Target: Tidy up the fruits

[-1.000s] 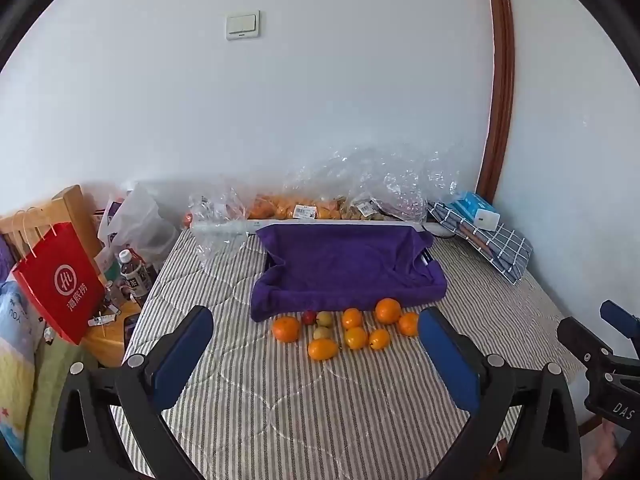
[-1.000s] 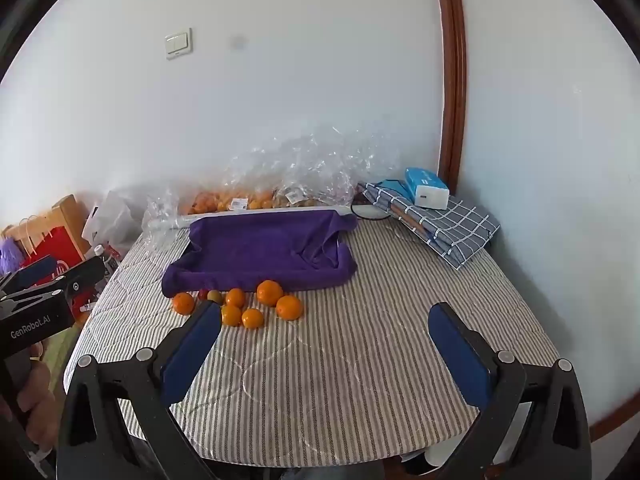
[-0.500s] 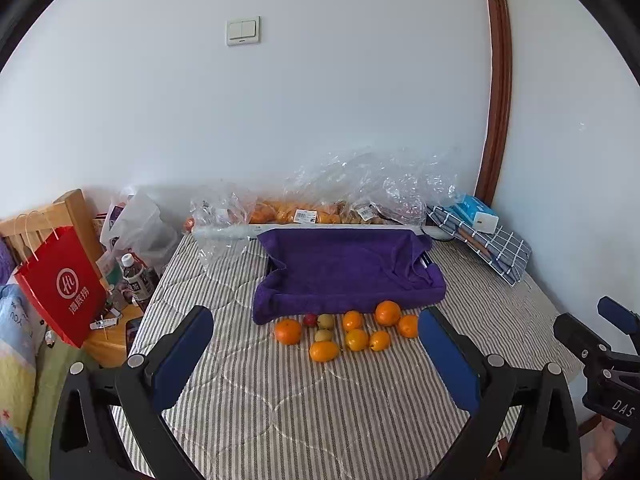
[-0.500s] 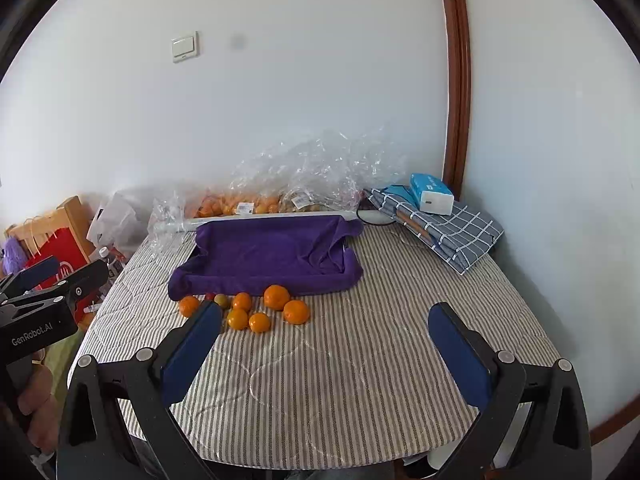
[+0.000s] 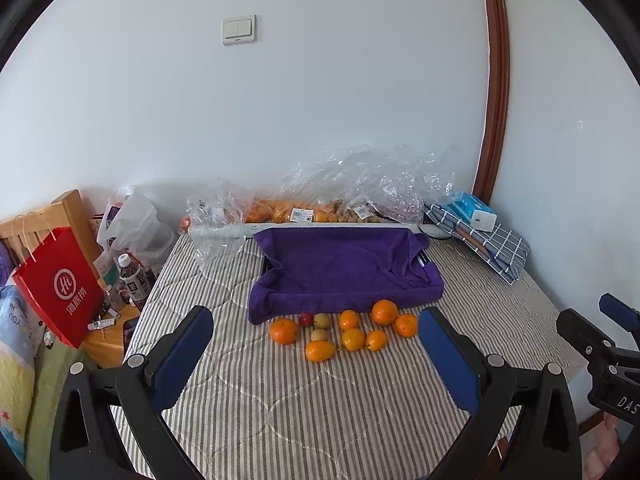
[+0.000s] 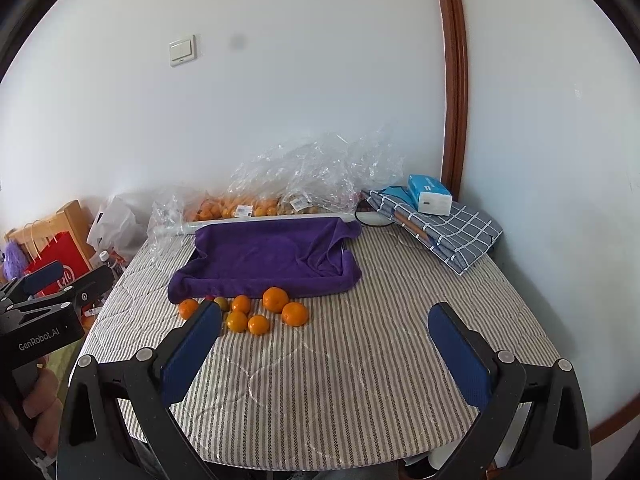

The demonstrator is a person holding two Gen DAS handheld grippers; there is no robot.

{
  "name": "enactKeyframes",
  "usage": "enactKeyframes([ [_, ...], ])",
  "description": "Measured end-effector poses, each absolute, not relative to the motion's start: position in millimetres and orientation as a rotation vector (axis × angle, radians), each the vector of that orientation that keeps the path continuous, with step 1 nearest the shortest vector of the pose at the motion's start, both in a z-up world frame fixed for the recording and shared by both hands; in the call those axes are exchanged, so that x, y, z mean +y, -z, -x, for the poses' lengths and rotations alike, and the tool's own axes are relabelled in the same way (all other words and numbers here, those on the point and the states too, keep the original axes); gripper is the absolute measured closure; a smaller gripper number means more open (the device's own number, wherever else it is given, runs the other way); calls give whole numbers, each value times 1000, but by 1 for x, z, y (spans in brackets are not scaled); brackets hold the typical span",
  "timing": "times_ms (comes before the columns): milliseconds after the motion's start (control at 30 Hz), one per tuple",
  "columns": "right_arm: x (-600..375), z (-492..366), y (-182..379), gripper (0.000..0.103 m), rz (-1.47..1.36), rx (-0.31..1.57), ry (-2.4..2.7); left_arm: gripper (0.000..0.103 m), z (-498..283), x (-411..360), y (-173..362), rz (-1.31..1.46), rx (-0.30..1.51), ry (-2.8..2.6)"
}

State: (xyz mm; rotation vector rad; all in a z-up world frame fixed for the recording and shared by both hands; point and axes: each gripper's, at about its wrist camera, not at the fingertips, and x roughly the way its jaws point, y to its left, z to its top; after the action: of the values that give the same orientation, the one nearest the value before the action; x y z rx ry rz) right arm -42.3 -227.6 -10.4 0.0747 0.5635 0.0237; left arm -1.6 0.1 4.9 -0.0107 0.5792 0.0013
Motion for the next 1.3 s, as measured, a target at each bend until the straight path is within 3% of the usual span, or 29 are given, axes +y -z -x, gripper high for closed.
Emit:
enactKeyframes([
  [1300, -230, 42, 13, 1, -98, 563, -37, 0, 5, -3, -3, 14, 566, 15],
])
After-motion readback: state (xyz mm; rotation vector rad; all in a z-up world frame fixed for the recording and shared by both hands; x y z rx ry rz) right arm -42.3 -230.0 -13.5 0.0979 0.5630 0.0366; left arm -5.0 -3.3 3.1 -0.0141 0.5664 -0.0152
